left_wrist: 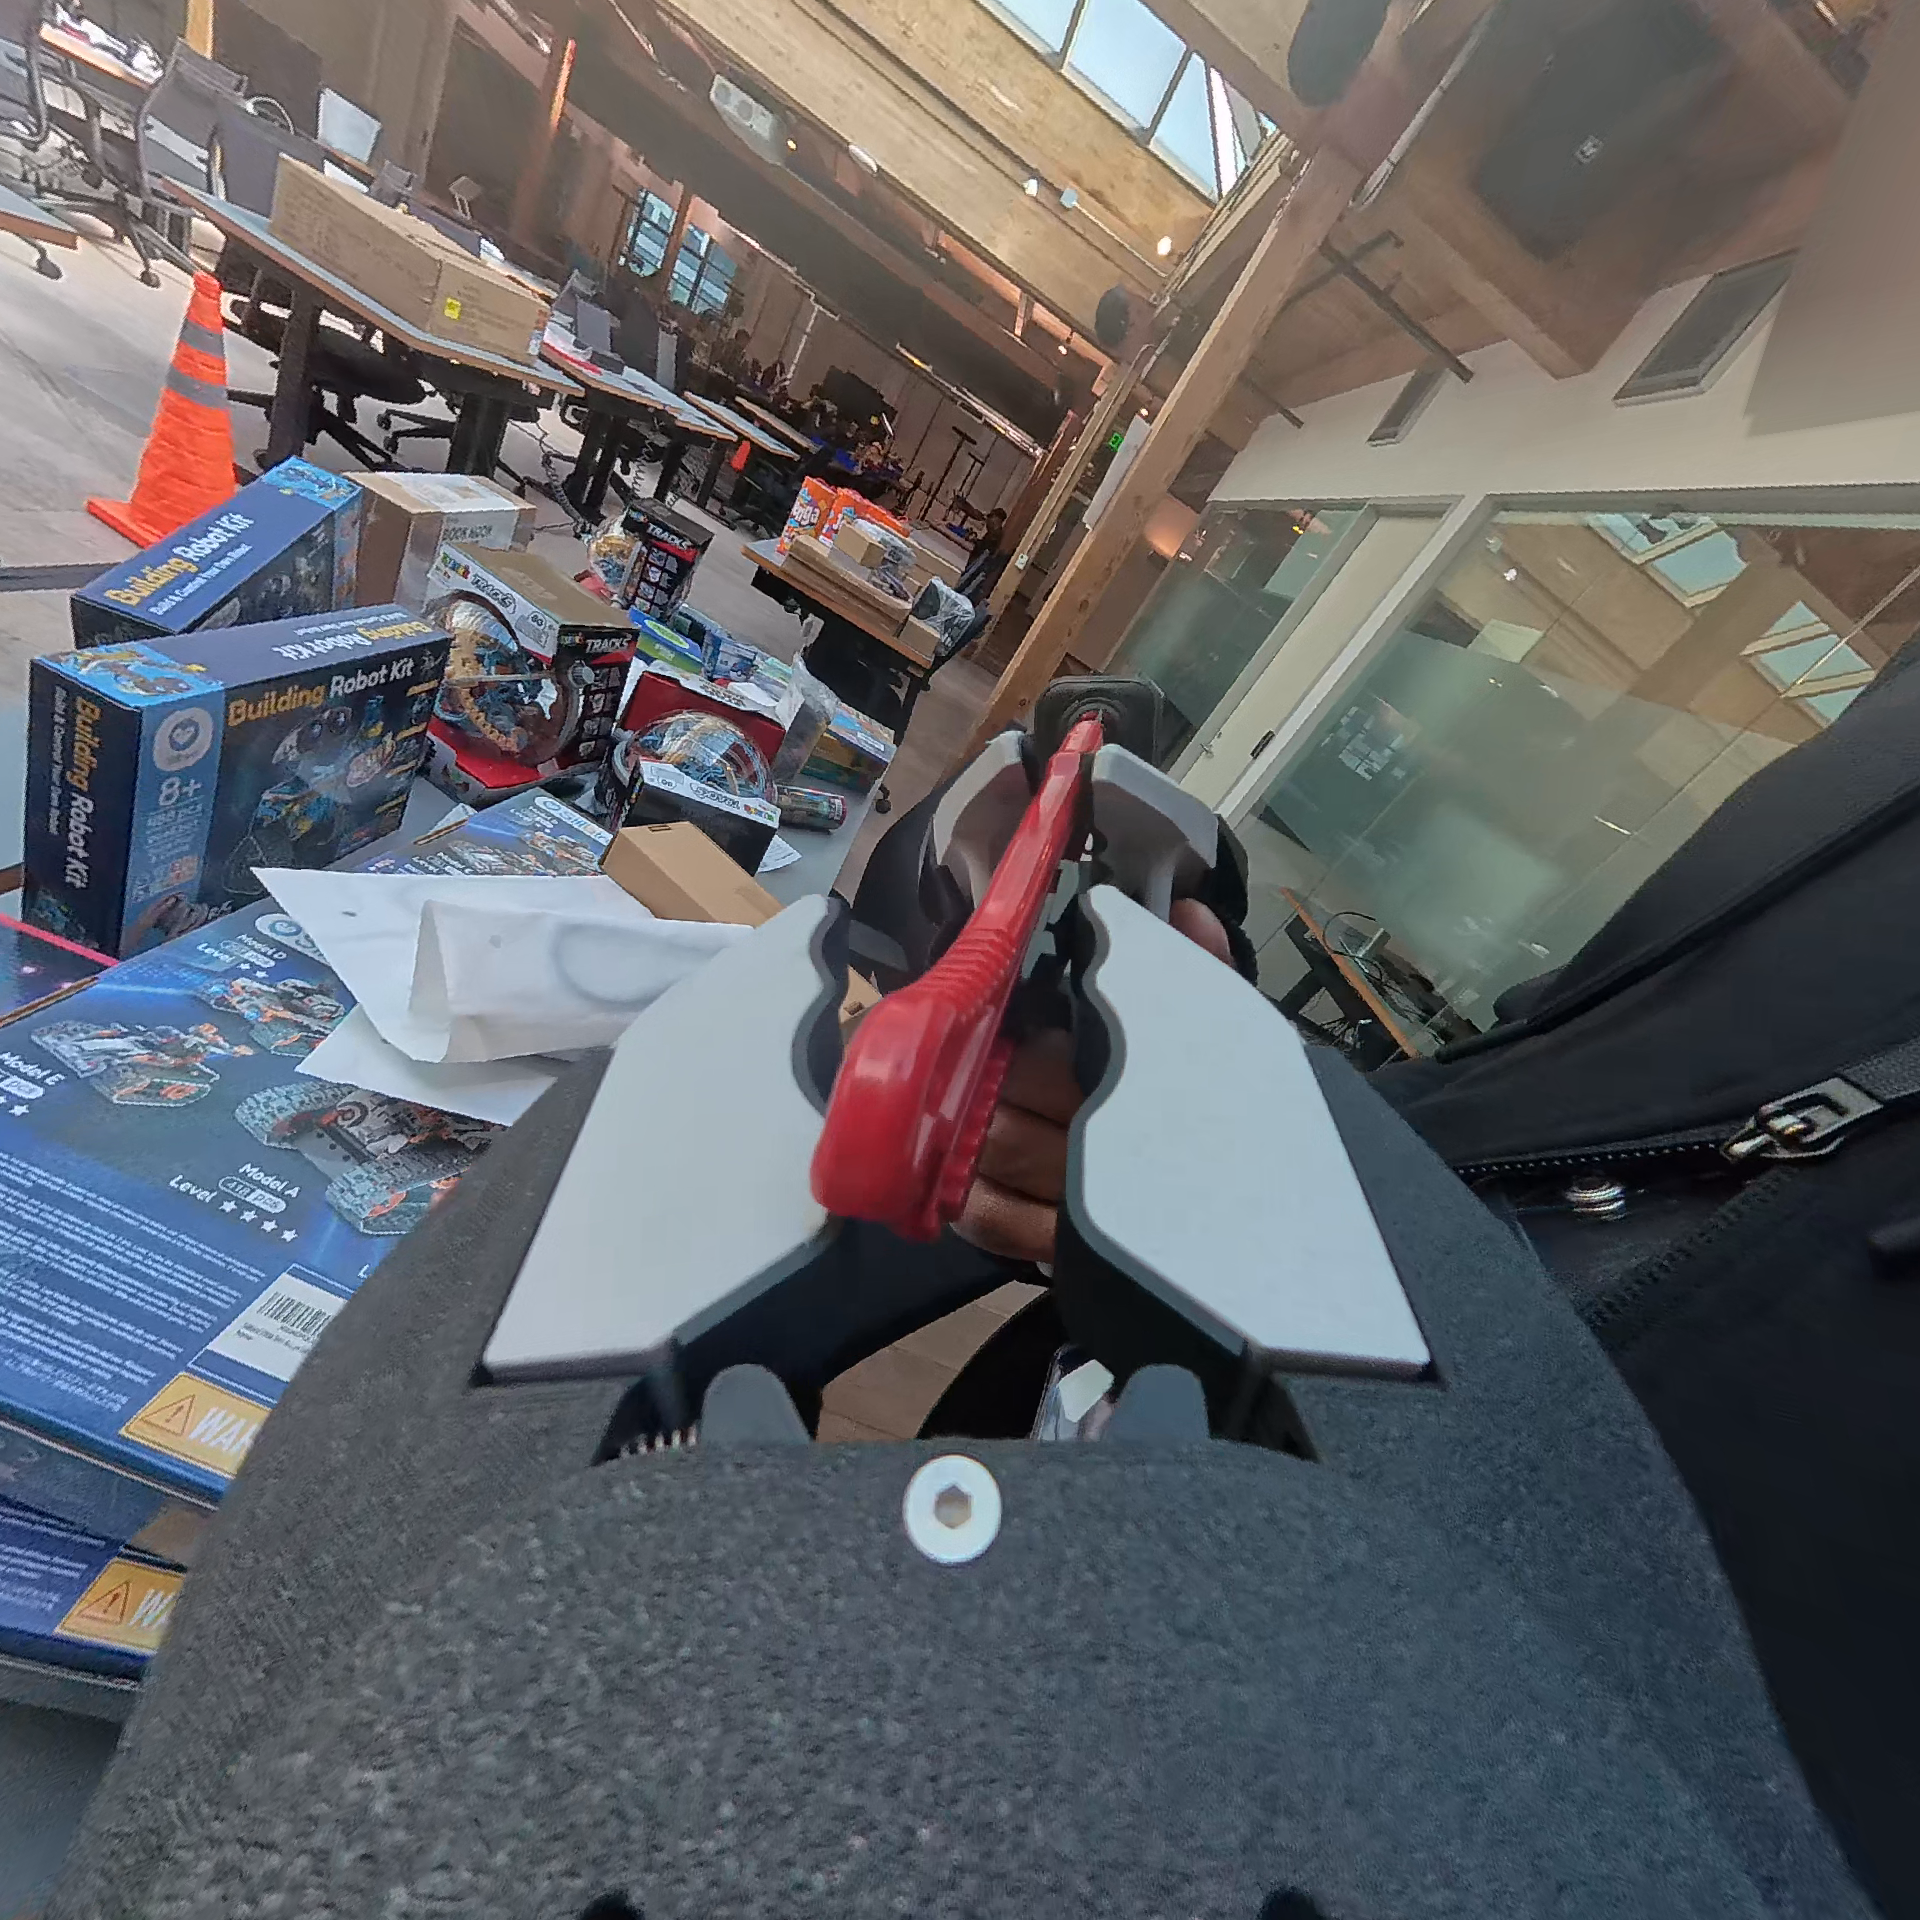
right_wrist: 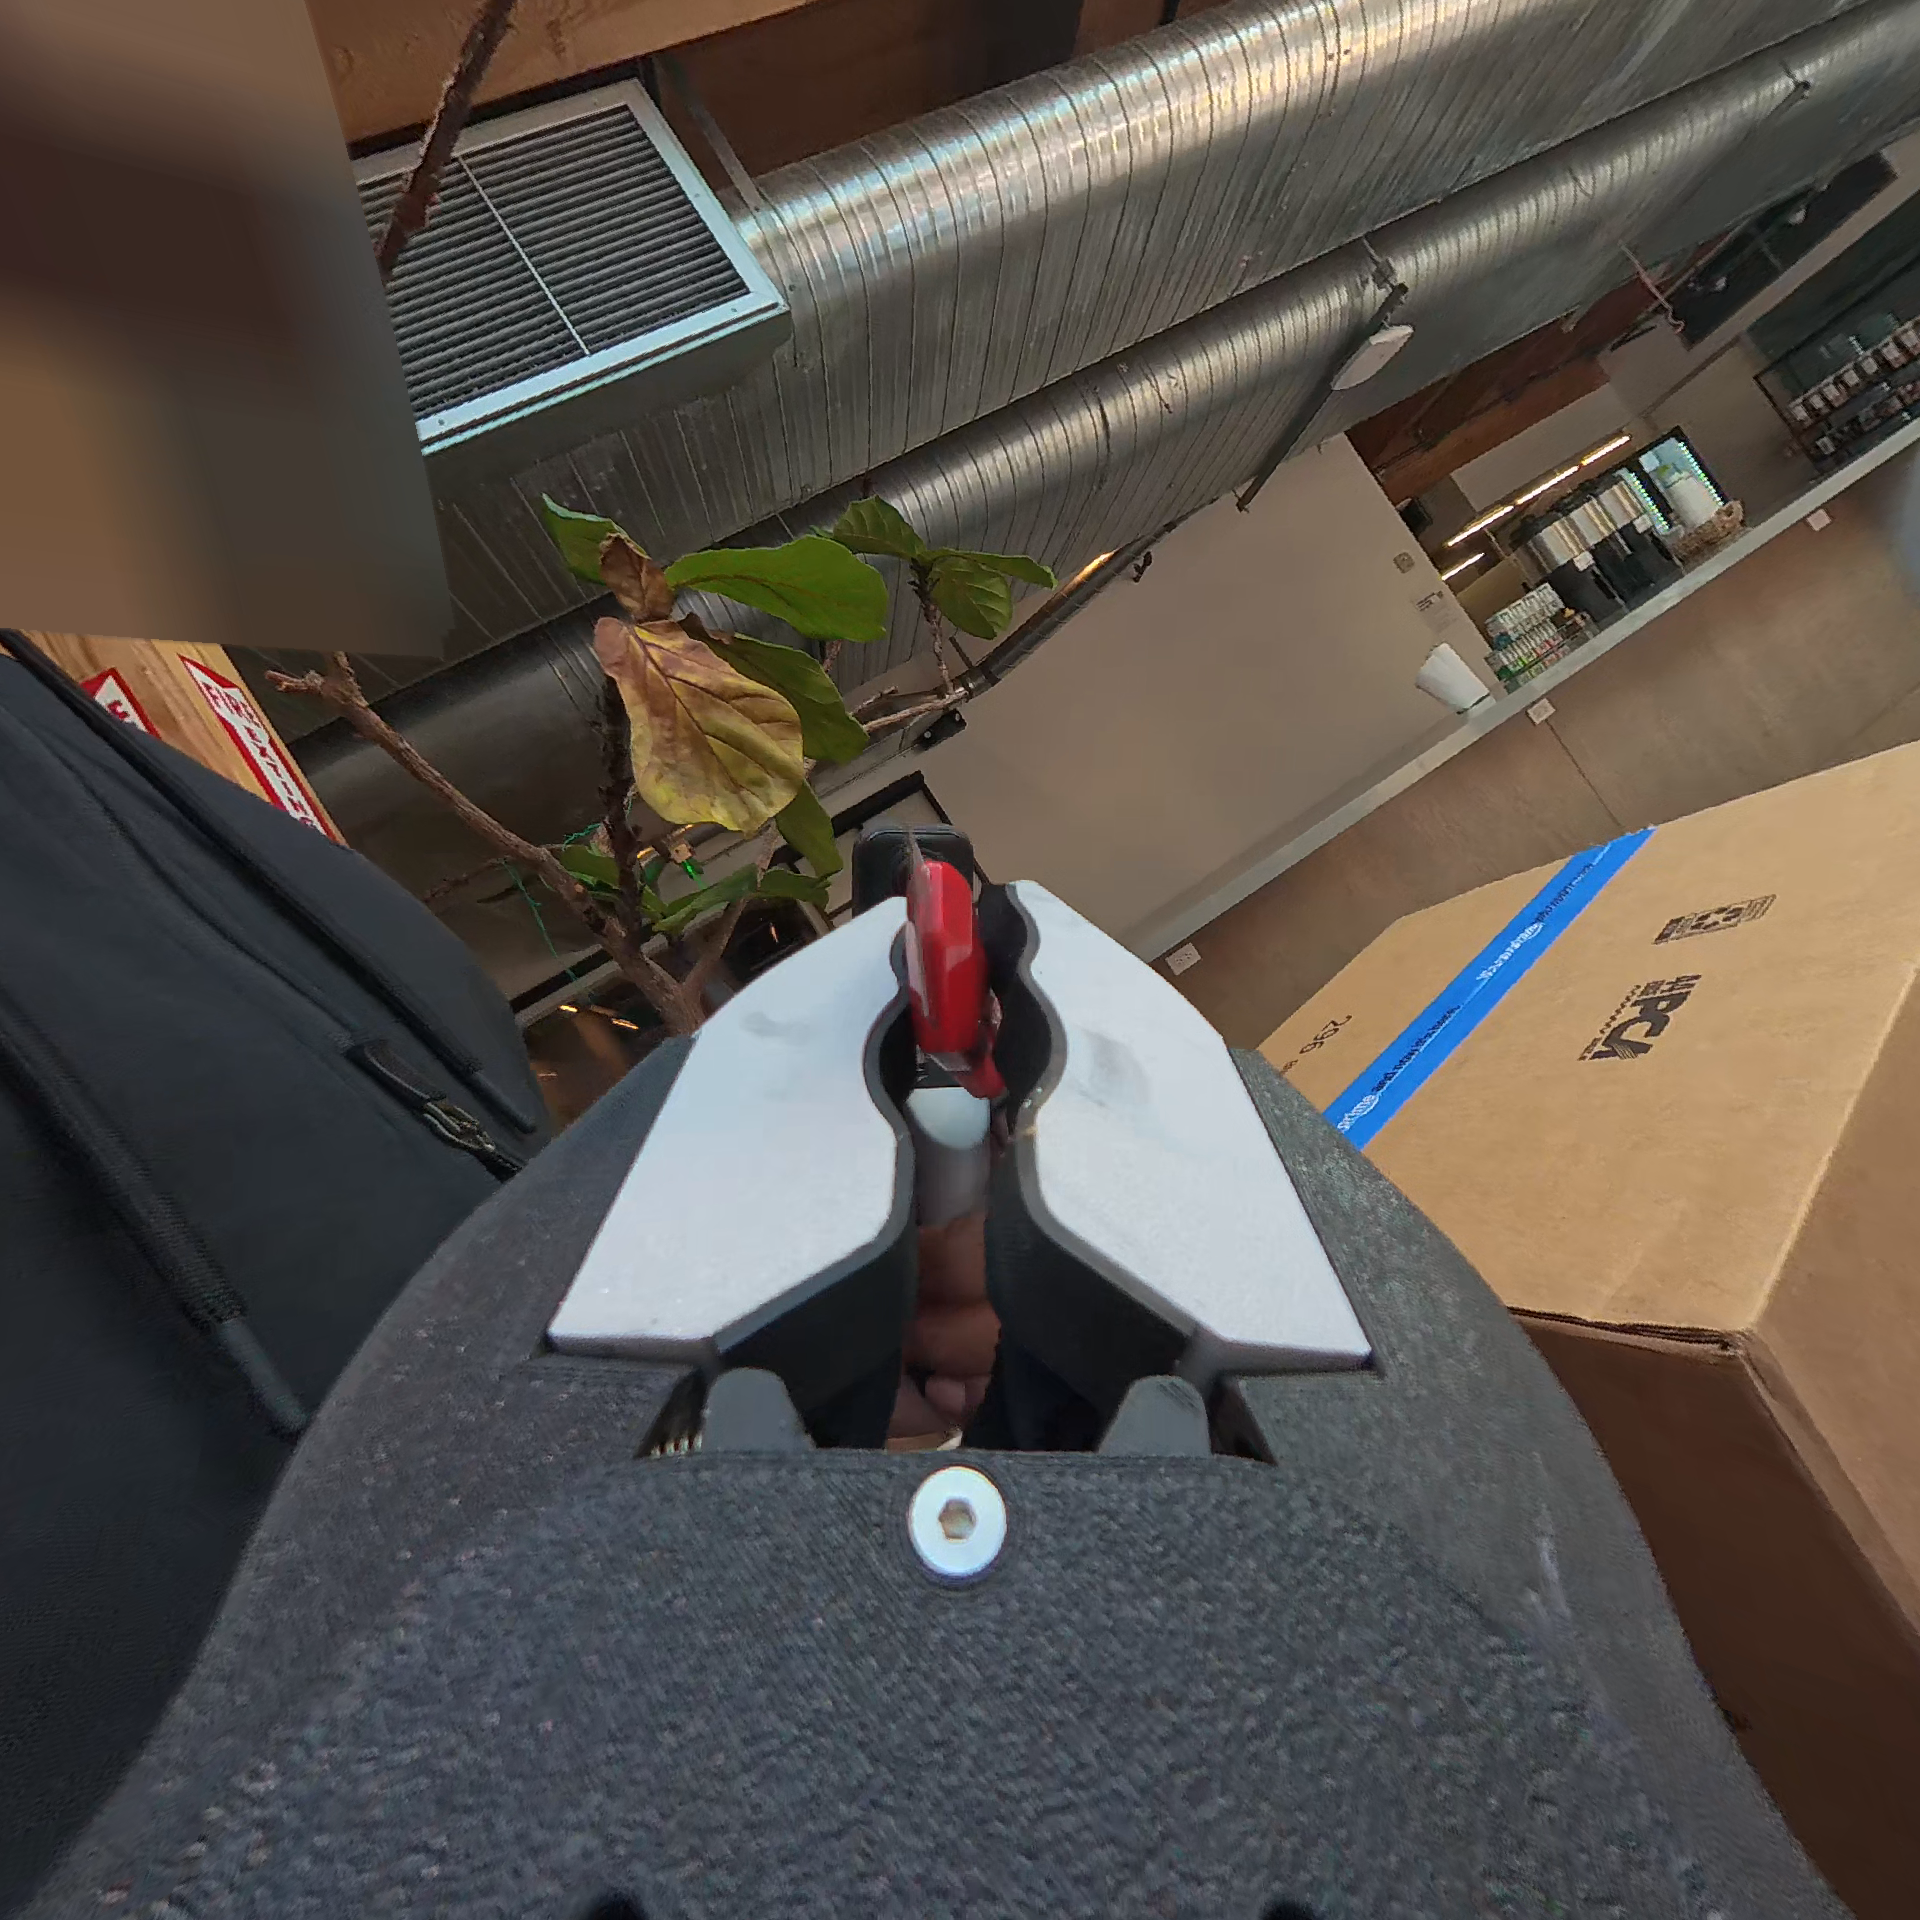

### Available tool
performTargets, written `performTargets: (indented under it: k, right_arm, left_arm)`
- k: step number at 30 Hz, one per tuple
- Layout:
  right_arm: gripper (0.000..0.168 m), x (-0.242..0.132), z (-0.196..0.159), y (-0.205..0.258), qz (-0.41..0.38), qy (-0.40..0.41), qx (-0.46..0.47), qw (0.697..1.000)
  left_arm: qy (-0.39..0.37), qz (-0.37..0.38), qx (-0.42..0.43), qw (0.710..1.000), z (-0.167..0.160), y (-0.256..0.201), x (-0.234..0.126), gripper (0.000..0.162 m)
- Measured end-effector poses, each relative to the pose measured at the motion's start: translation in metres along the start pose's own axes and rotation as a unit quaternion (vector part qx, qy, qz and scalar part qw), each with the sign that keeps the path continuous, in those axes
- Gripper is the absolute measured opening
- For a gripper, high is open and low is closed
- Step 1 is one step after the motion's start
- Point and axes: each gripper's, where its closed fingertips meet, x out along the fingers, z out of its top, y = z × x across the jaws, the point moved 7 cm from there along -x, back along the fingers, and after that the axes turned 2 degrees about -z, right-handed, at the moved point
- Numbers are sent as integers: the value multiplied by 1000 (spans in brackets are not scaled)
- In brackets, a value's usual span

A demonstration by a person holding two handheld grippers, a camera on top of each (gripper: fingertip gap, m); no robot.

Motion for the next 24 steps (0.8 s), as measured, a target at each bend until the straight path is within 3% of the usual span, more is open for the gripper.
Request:
performTargets:
  k: [8, 24]
  right_arm:
    - [10, 0, 3, 7, 5, 9, -16, 1000]
    - [10, -3, 2, 11, -12, 17, -27, 999]
  left_arm:
    - [-6, -11, 16, 1000, 2, -11, 0, 33]
    - [2, 50, 31, 998, 2, -12, -2, 48]
